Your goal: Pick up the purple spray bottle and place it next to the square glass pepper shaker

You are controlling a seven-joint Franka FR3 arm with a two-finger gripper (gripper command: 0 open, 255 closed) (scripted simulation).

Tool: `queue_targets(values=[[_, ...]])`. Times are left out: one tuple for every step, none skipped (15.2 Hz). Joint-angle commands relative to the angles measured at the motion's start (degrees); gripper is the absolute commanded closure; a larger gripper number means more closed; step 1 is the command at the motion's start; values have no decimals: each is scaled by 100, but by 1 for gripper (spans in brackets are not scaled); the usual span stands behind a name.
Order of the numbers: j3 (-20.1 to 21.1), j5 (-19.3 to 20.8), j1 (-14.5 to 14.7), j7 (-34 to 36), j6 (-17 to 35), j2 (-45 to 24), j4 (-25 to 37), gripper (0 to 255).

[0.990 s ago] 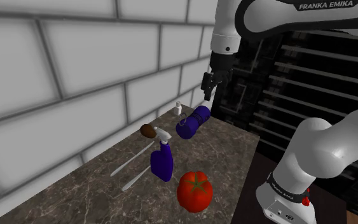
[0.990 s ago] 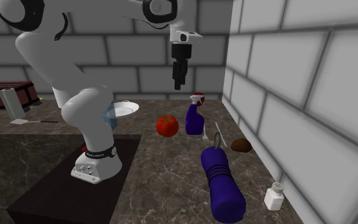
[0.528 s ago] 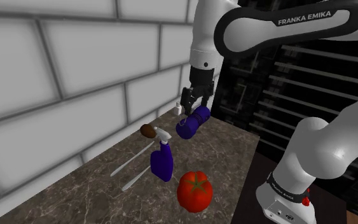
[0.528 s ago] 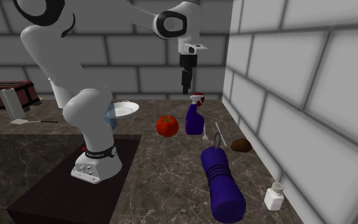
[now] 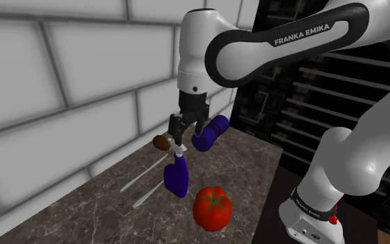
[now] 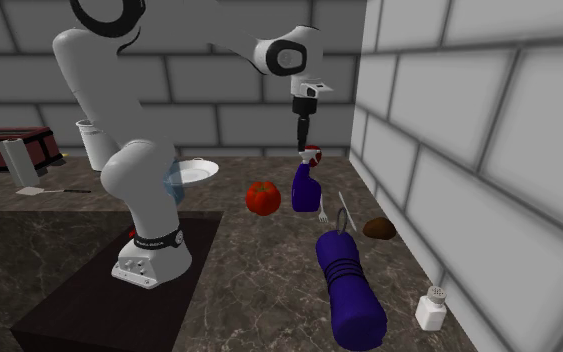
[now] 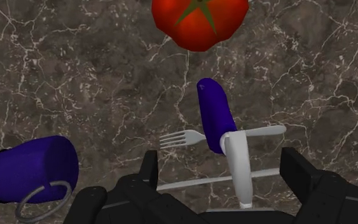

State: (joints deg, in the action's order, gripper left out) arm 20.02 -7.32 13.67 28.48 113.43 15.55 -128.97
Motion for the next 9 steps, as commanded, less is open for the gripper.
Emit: queue_targets(values=[[138, 16, 59, 151, 141, -265, 154, 0], [145, 19, 62, 155, 220, -288, 98, 0], [153, 22, 63, 159, 300, -313, 42, 0], [162, 25, 65, 164, 379, -339, -12, 0], [170, 29, 67, 169, 459, -366, -65, 0], [179, 34, 68, 175, 538, -395, -117, 0], [187, 40, 69, 181, 618, -426, -168, 0], [196, 46, 70, 187, 699, -457, -217, 0], [201, 49, 71, 191, 745, -476, -245, 0]])
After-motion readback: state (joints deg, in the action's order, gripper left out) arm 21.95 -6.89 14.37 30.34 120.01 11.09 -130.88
